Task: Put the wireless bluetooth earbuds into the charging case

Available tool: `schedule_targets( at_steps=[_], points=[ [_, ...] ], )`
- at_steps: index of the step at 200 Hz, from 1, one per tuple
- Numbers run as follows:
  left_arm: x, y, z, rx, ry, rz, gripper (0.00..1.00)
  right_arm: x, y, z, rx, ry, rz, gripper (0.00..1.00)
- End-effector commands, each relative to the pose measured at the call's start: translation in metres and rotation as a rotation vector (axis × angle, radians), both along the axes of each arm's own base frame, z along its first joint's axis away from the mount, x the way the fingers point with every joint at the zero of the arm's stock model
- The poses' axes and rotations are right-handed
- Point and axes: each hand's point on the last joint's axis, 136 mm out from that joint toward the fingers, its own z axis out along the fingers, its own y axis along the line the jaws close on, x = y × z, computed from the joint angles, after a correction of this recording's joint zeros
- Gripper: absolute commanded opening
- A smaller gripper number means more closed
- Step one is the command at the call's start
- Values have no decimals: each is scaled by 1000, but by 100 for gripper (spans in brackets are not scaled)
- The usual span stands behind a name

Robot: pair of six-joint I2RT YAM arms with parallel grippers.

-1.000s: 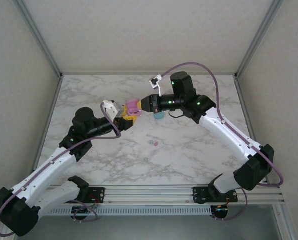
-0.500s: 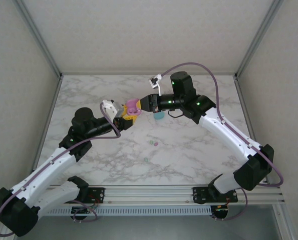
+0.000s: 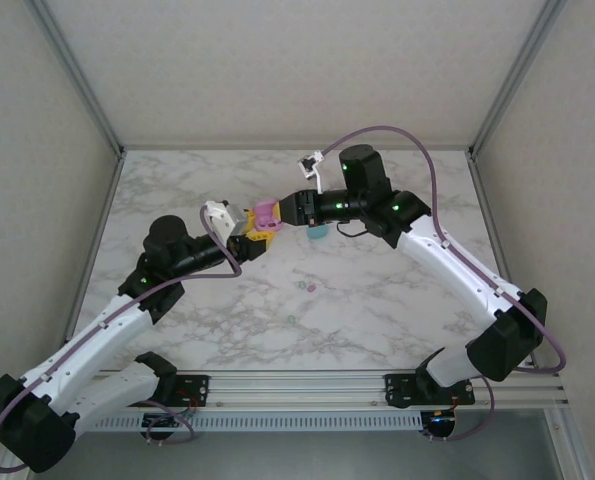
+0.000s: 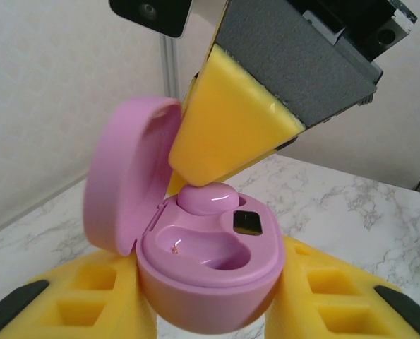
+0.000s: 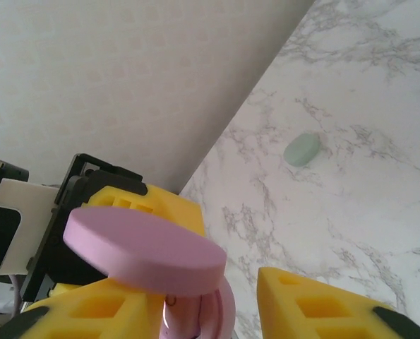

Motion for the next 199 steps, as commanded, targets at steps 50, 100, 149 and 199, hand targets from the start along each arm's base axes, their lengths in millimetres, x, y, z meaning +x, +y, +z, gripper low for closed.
schedule_targets(
  at_steps=[50, 100, 149, 199],
  points=[
    [0, 3, 17, -20, -71, 27, 18, -22, -29, 32, 11, -100, -42, 53],
    [-1, 8, 17, -25, -76, 57, 18, -12, -76, 9, -126, -144, -280, 55],
    [-9, 24, 29, -53, -106, 112, 18, 5, -124, -143, -469, 313, -492, 45],
    [-17, 37, 34, -54, -129, 159, 19, -23, -92, -244, -655, 518, -390, 44]
  ],
)
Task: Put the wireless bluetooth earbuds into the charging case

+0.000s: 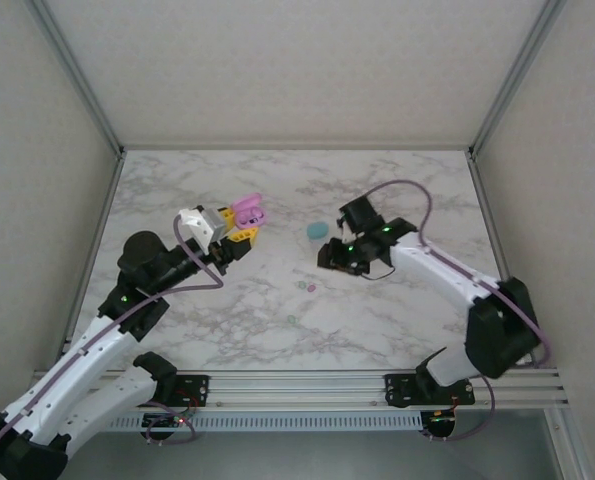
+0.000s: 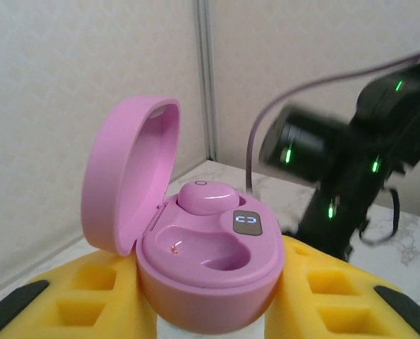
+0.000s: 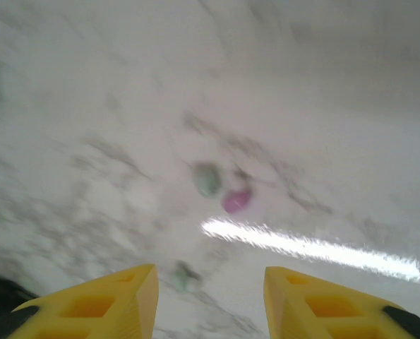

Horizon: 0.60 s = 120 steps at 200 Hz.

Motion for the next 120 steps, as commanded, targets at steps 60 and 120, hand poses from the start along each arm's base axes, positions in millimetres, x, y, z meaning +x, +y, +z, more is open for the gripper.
schedule_targets(
  at_steps=[60, 120],
  points=[
    [-1, 5, -5, 23, -10, 34, 19, -1, 24, -65, -228, 104, 79, 46],
    [0, 4, -9, 30, 3, 31, 19, 14, 27, -85, -301, 103, 108, 42]
  ],
)
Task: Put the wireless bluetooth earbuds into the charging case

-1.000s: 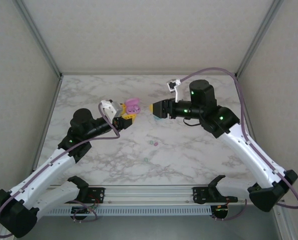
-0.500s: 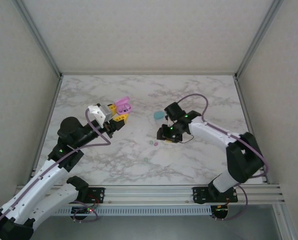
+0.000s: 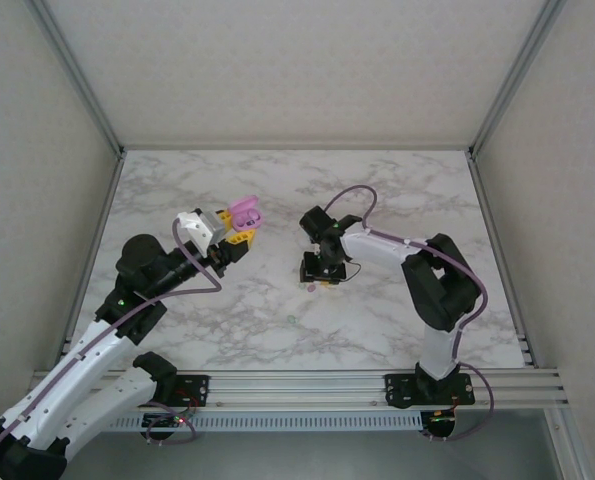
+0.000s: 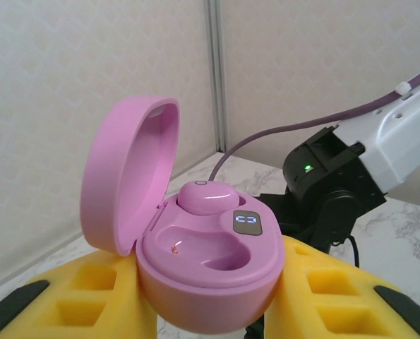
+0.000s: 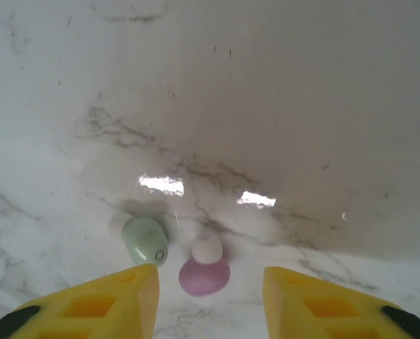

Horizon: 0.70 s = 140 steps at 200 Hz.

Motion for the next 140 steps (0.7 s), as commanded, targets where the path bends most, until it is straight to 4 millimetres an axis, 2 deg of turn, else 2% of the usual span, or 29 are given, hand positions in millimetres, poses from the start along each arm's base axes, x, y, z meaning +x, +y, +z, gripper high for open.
schedule_targets(
  at_steps=[1, 48, 140],
  points=[
    [0, -1, -1, 4, -9, 4, 19, 3, -5, -8, -69, -5, 26, 42],
    [2, -2, -5, 9, 3, 2, 19, -8, -22, -22, -136, 23, 43, 37],
    [3, -6, -7, 5, 15, -13, 20, -30, -60, -11, -194, -2, -10, 35]
  ],
)
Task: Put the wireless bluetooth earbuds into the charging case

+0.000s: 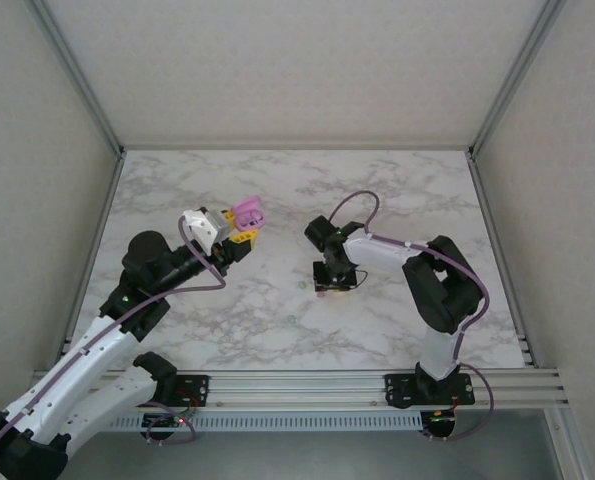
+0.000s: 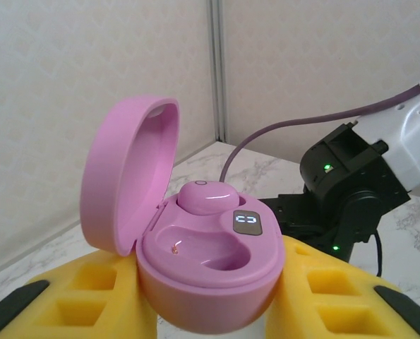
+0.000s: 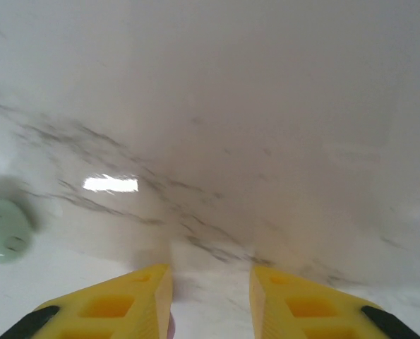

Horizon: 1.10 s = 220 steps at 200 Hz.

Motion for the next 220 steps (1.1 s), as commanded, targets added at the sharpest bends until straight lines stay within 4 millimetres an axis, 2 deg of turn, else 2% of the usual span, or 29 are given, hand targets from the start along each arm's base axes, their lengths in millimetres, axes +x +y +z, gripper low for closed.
schedule_targets(
  at_steps=[1, 55, 88, 106, 144, 181, 220],
  points=[
    [-4, -2, 2, -13, -13, -15, 20, -11, -18, 6, -46, -4, -27, 35],
    [-4, -1, 3, -12, -15, -13, 20, -16, -41, 12, -72, -31, -77, 33],
    [-3, -2, 2, -10, -12, -16, 20, -5, -15, 30, 56, -65, -61, 34],
    [-4, -2, 2, -12, -13, -15, 20, 1, -2, 34, 96, -61, -34, 37],
    [-5, -1, 4, -12, -16, -12, 20, 6, 9, 21, 91, -24, -12, 39],
    [-4, -1, 4, -11, -12, -12, 20, 3, 21, 9, 85, 29, 32, 39],
    [-4, -1, 4, -7, -13, -8, 20, -6, 35, 10, 130, 59, 101, 37]
  ],
)
